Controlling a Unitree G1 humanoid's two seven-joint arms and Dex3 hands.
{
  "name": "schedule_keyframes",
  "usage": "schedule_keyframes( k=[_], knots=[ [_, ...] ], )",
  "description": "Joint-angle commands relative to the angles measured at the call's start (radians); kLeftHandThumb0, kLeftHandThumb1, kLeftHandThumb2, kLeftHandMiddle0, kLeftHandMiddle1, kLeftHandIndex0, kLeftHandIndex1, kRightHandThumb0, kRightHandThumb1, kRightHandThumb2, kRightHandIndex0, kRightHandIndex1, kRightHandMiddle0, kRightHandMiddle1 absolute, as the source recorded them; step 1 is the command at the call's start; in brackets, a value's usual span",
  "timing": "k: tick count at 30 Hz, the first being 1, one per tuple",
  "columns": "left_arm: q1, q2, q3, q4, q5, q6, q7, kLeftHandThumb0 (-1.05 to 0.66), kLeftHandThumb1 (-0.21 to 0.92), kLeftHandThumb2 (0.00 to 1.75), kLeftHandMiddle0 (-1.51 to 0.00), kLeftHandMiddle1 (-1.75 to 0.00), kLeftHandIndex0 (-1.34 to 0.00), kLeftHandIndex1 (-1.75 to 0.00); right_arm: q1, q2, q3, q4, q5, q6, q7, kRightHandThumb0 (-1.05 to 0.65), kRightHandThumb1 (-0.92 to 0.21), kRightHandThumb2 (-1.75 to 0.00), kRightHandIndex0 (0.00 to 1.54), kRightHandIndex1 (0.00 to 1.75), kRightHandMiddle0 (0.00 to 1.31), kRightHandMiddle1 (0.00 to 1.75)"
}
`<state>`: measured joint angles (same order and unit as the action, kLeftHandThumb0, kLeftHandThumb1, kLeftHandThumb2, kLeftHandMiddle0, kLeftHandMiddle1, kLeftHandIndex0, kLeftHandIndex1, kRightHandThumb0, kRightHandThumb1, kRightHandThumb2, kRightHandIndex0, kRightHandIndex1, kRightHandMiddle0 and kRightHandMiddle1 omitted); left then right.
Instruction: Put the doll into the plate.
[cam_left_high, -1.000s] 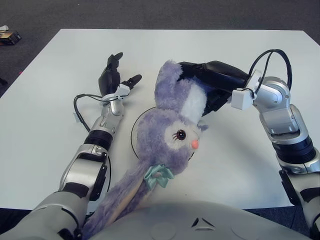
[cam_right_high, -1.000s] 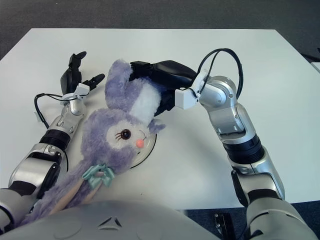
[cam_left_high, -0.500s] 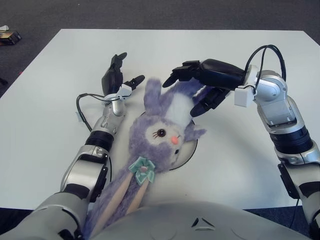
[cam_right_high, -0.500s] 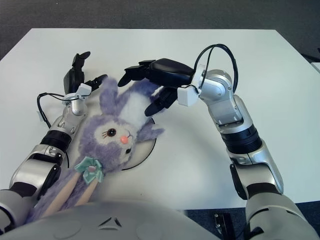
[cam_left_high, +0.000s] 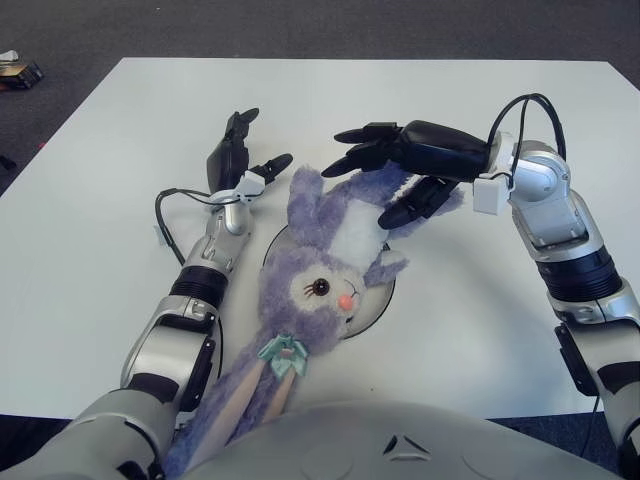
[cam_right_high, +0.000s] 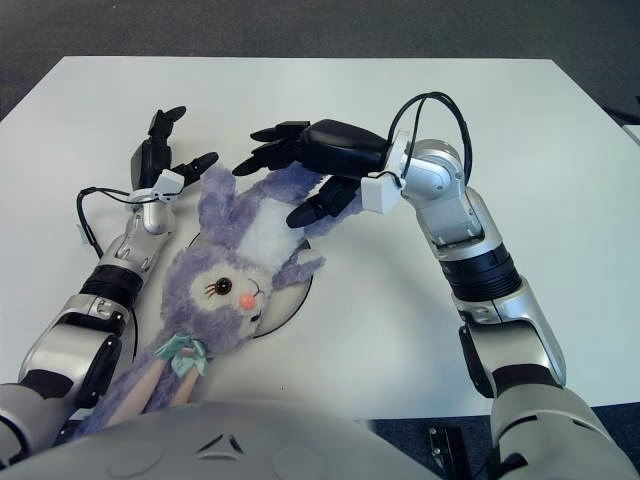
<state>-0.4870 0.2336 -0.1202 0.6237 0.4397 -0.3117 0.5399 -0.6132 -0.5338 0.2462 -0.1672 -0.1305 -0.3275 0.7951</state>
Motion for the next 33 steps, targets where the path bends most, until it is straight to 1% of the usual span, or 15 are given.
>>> schedule_keyframes(
  k=[1,4,6,9,15,20,24,26,28,29,30,32,33],
  knots=[
    [0.018,0.000,0.004,-0.023,0.002,0.007,-0.009,-0.27,0.92,0.21,-0.48,0.00,-0.29,-0.63,-0.013,-0.010,0.004,-0.017,-0.003,0.019,0.011,0.06,-0.79,-0.59,0.15,0.00,0.52,0.02],
    [0.022,0.001,0.003,-0.032,0.004,0.006,-0.013,-0.27,0.92,0.20,-0.48,0.00,-0.28,-0.63,-0.013,-0.011,0.004,-0.019,-0.003,0.027,0.012,0.04,-0.82,-0.54,0.15,0.00,0.50,0.01],
    [0.024,0.001,0.003,-0.037,0.005,0.005,-0.015,-0.27,0.92,0.20,-0.48,0.00,-0.28,-0.63,-0.013,-0.012,0.003,-0.018,-0.003,0.029,0.013,-0.02,-0.87,-0.45,0.15,0.00,0.49,0.00],
    [0.026,0.001,0.003,-0.041,0.006,0.006,-0.015,-0.26,0.92,0.20,-0.47,0.00,-0.28,-0.63,-0.014,-0.013,0.002,-0.017,-0.003,0.030,0.014,-0.10,-0.90,-0.38,0.15,0.00,0.48,0.00],
    [0.030,-0.002,0.003,-0.049,0.007,0.003,-0.014,-0.23,0.92,0.18,-0.47,0.00,-0.28,-0.64,-0.005,-0.021,-0.009,-0.016,-0.009,0.024,0.006,-0.20,-0.92,-0.34,0.15,0.00,0.48,0.00],
    [0.034,-0.002,0.003,-0.056,0.008,0.003,-0.014,-0.23,0.92,0.18,-0.47,0.00,-0.28,-0.64,0.007,-0.031,-0.027,-0.012,-0.032,0.023,-0.019,-0.20,-0.92,-0.34,0.15,0.00,0.47,0.00],
    [0.038,-0.002,0.002,-0.062,0.013,0.007,-0.012,-0.24,0.92,0.18,-0.47,0.00,-0.28,-0.64,0.021,-0.034,-0.054,0.001,-0.095,0.010,-0.089,-0.18,-0.92,-0.34,0.15,0.00,0.45,0.00],
    [0.038,-0.001,0.002,-0.064,0.014,0.009,-0.012,-0.24,0.92,0.18,-0.47,0.00,-0.28,-0.64,0.032,-0.025,-0.071,0.004,-0.128,0.005,-0.141,-0.17,-0.92,-0.34,0.15,0.00,0.43,0.00],
    [0.038,-0.001,0.002,-0.065,0.014,0.010,-0.013,-0.25,0.92,0.18,-0.48,0.00,-0.28,-0.64,0.036,-0.022,-0.075,0.005,-0.142,0.003,-0.164,-0.17,-0.92,-0.34,0.15,0.00,0.42,0.00],
    [0.039,-0.001,0.002,-0.067,0.015,0.011,-0.013,-0.25,0.92,0.18,-0.48,0.00,-0.28,-0.64,0.039,-0.007,-0.090,0.010,-0.151,0.010,-0.204,-0.17,-0.92,-0.34,0.15,0.00,0.42,0.00],
    [0.040,-0.001,0.002,-0.068,0.015,0.011,-0.013,-0.25,0.92,0.18,-0.48,0.00,-0.28,-0.64,0.041,0.004,-0.102,0.015,-0.159,0.015,-0.235,-0.17,-0.92,-0.34,0.19,0.01,0.41,0.00],
    [0.041,-0.001,0.002,-0.070,0.015,0.012,-0.014,-0.25,0.92,0.18,-0.47,0.00,-0.28,-0.64,0.044,0.018,-0.116,0.022,-0.169,0.020,-0.279,-0.16,-0.92,-0.37,0.22,0.01,0.39,0.00],
    [0.042,-0.001,0.002,-0.071,0.015,0.011,-0.014,-0.25,0.92,0.18,-0.47,0.00,-0.28,-0.64,0.034,0.018,-0.127,0.044,-0.181,0.006,-0.310,-0.16,-0.92,-0.36,0.25,0.01,0.39,0.01]
  ],
)
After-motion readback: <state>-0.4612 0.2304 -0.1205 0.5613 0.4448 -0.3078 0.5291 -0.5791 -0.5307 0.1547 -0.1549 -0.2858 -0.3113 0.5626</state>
